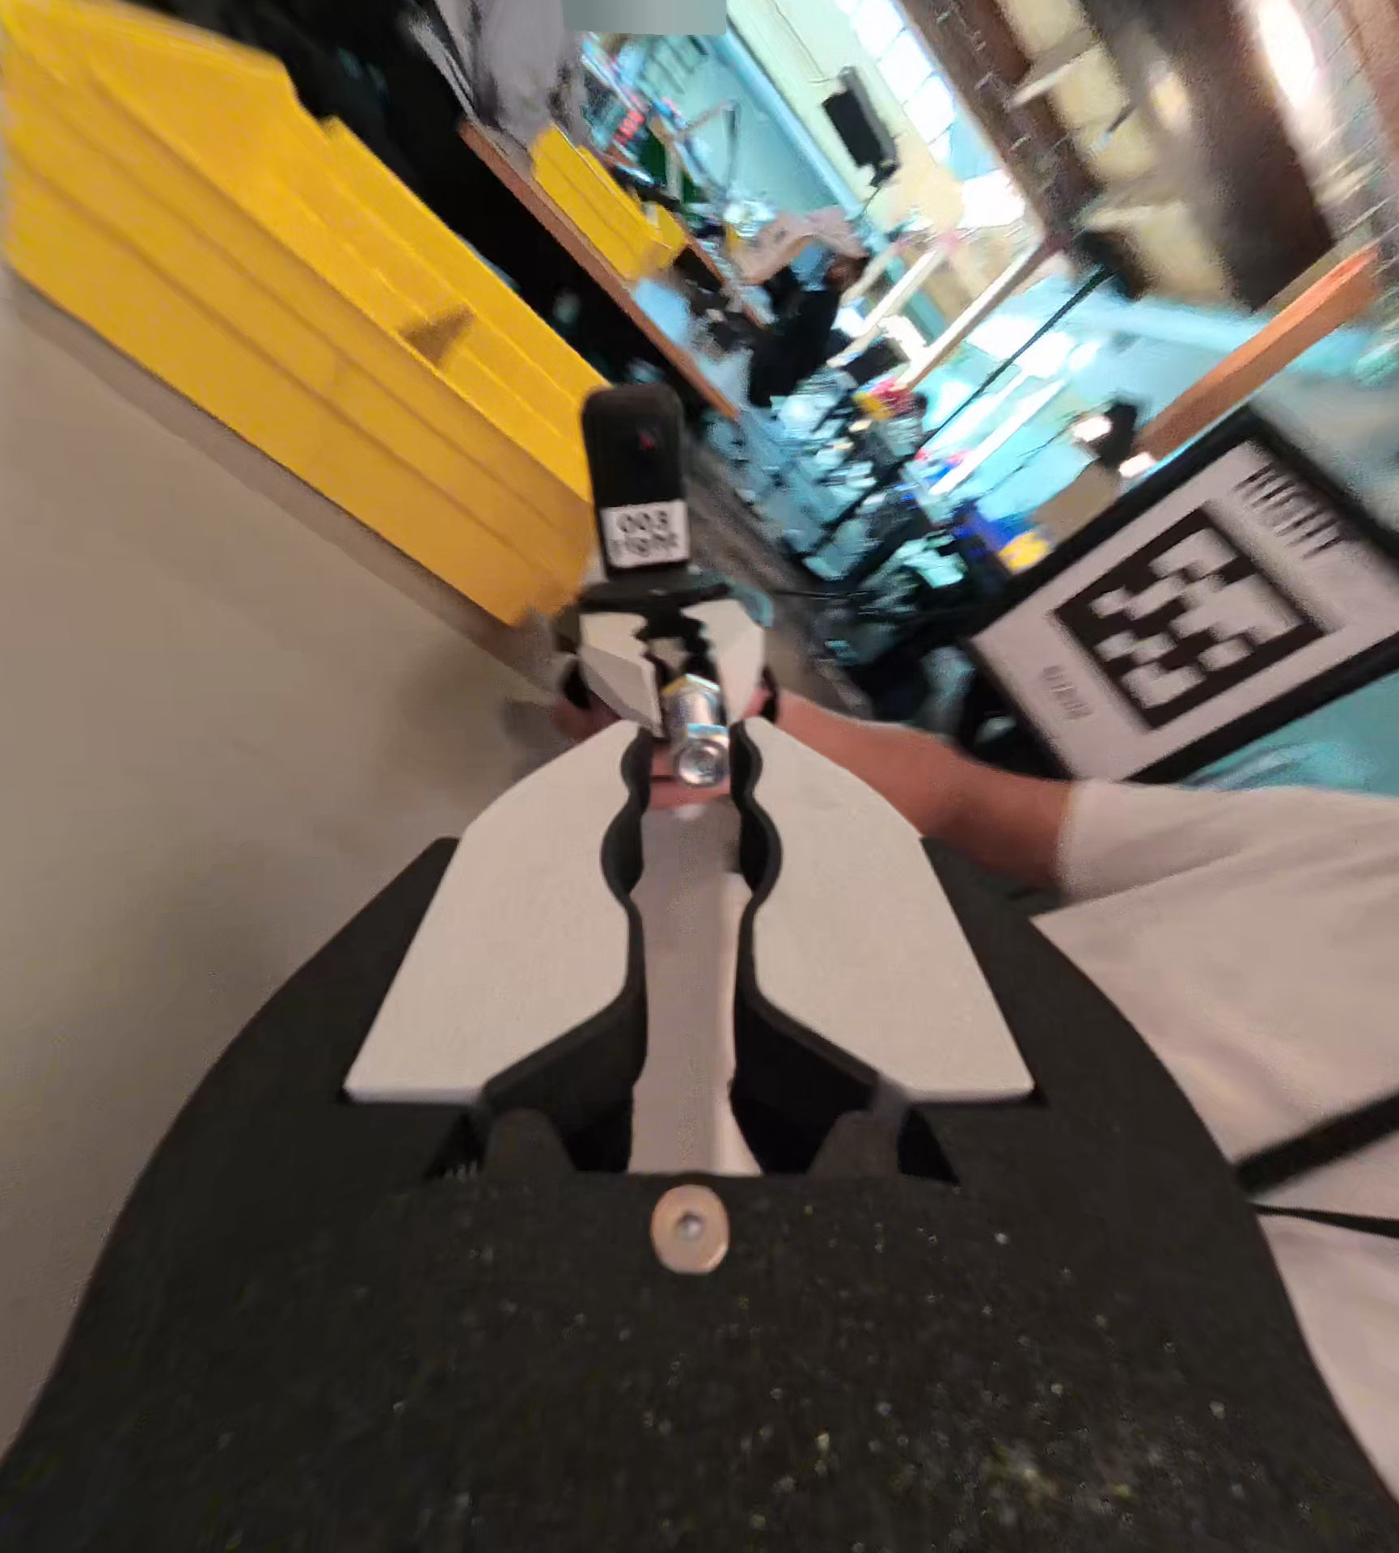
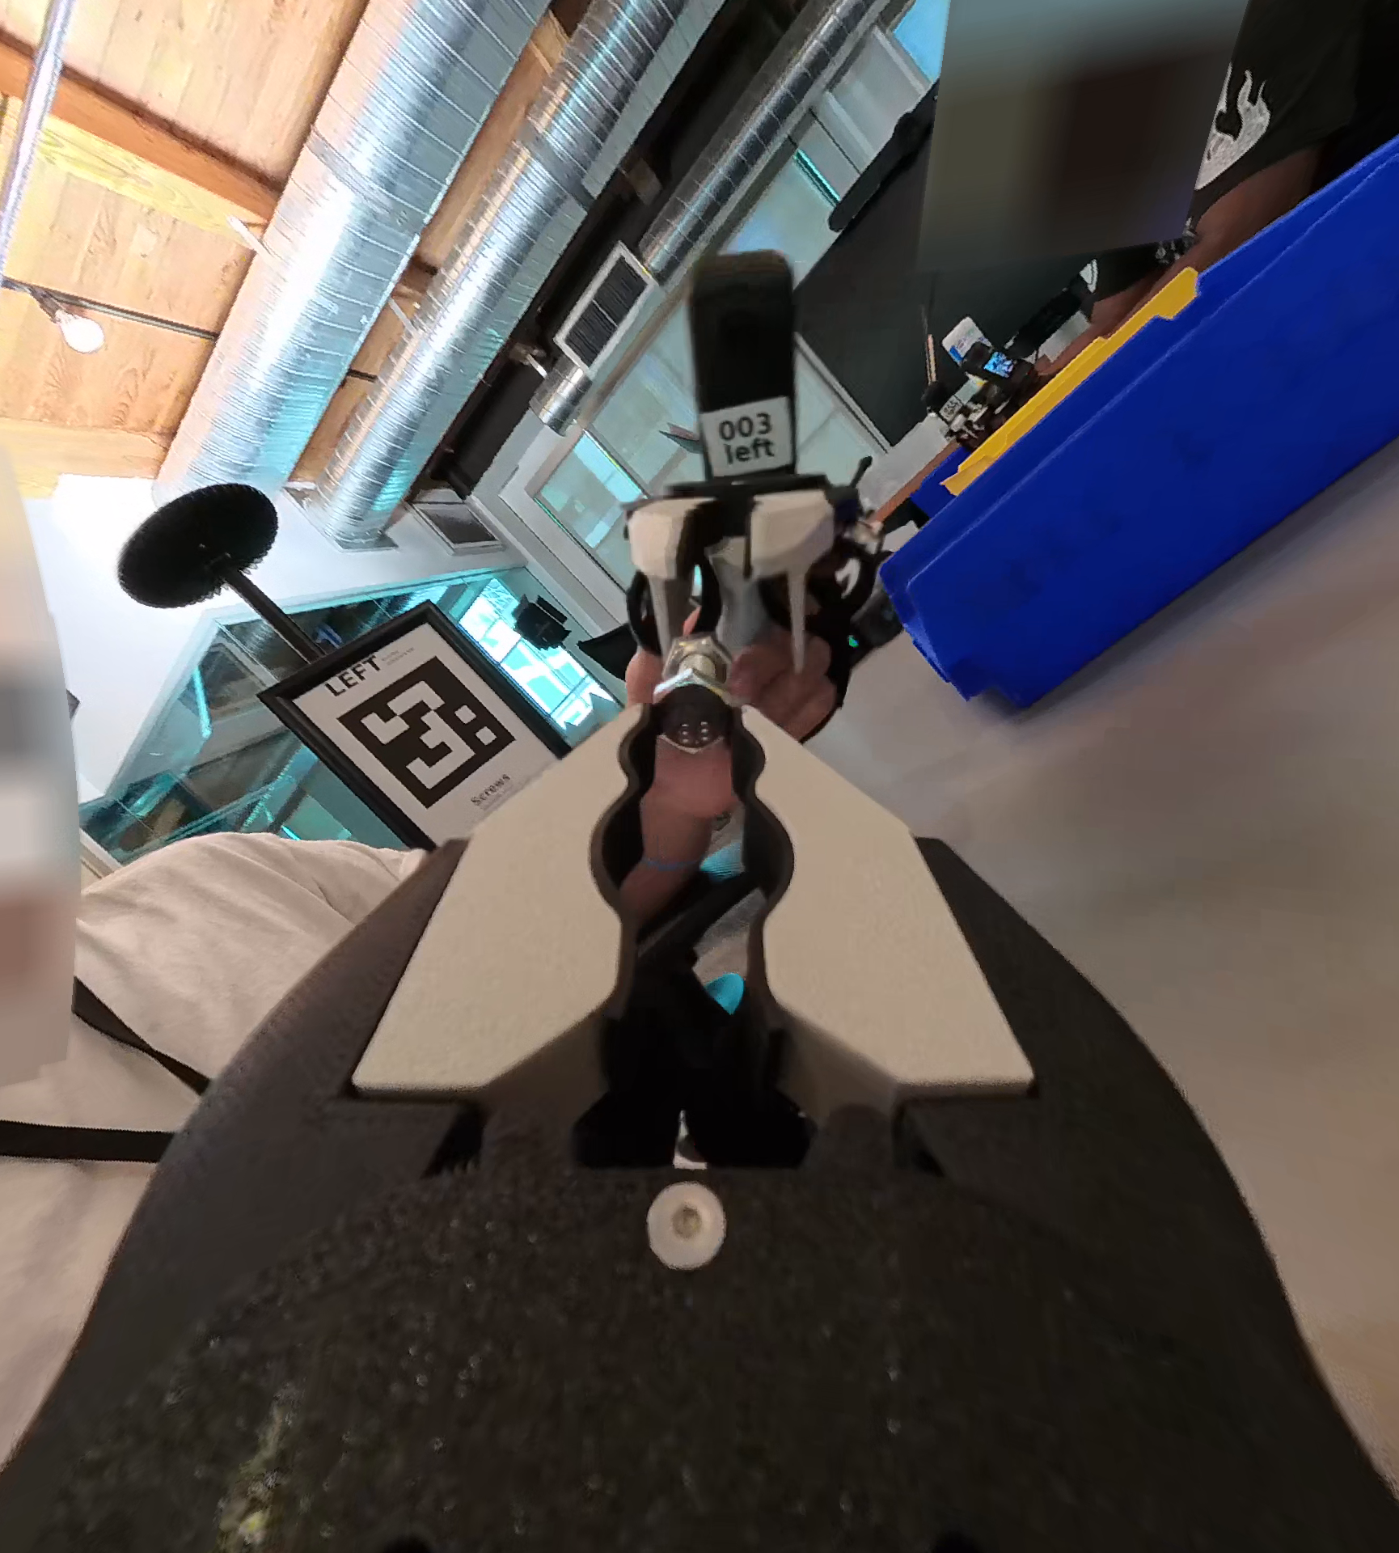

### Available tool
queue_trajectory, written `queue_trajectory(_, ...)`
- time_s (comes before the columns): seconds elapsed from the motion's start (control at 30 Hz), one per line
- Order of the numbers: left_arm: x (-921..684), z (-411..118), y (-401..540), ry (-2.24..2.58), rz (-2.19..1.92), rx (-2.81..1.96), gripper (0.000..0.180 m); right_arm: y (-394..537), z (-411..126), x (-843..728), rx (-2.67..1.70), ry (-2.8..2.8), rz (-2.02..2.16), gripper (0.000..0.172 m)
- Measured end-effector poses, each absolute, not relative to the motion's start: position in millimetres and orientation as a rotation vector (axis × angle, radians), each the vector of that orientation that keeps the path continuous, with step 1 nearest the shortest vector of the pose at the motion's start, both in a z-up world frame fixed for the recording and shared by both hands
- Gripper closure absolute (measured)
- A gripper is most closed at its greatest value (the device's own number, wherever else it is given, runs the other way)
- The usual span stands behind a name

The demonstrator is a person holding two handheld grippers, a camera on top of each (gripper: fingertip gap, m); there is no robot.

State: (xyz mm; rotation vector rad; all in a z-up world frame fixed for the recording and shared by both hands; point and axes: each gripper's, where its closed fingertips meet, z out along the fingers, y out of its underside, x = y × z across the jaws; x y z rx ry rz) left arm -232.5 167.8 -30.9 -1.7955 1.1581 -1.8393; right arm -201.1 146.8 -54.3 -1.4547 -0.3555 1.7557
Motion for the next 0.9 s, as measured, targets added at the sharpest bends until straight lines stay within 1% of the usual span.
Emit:
queue_trajectory(0.03,-234,-29,172,1.207,-1.699,-1.736,0.162,146,-53,-200,-1.445,-0.347,1.779,0.155)
queue_trajectory(0.1,-235,-30,181,1.327,-1.373,-1.594,0.151,146,-51,-199,-1.431,-0.328,1.816,0.155)
queue_trajectory(0.13,-233,-31,184,1.379,-1.233,-1.504,0.143,146,-51,-199,-1.427,-0.319,1.832,0.155)
queue_trajectory(0.2,-226,-26,183,1.414,-1.070,-1.297,0.116,146,-50,-199,-1.420,-0.301,1.871,0.155)
queue_trajectory(0.23,-222,-24,179,1.415,-1.046,-1.212,0.114,145,-50,-199,-1.419,-0.294,1.889,0.155)
queue_trajectory(0.33,-214,-29,166,1.451,-1.020,-1.086,0.114,145,-47,-196,-1.400,-0.263,1.938,0.155)
queue_trajectory(0.5,-211,-52,146,1.676,-0.891,-0.913,0.125,141,-48,-198,-1.412,-0.258,2.043,0.155)
queue_trajectory(0.63,-210,-49,137,1.693,-0.844,-0.826,0.140,138,-53,-205,-1.449,-0.279,2.061,0.155)
queue_trajectory(0.67,-211,-47,135,1.691,-0.844,-0.814,0.146,138,-54,-206,-1.453,-0.283,2.061,0.155)
queue_trajectory(0.7,-212,-47,135,1.692,-0.841,-0.808,0.158,138,-54,-206,-1.455,-0.282,2.057,0.155)
queue_trajectory(0.73,-213,-46,135,1.685,-0.833,-0.810,0.163,139,-54,-206,-1.455,-0.278,2.050,0.155)
queue_trajectory(0.9,-211,-44,138,1.626,-0.880,-0.962,0.163,142,-53,-203,-1.447,-0.295,1.978,0.156)
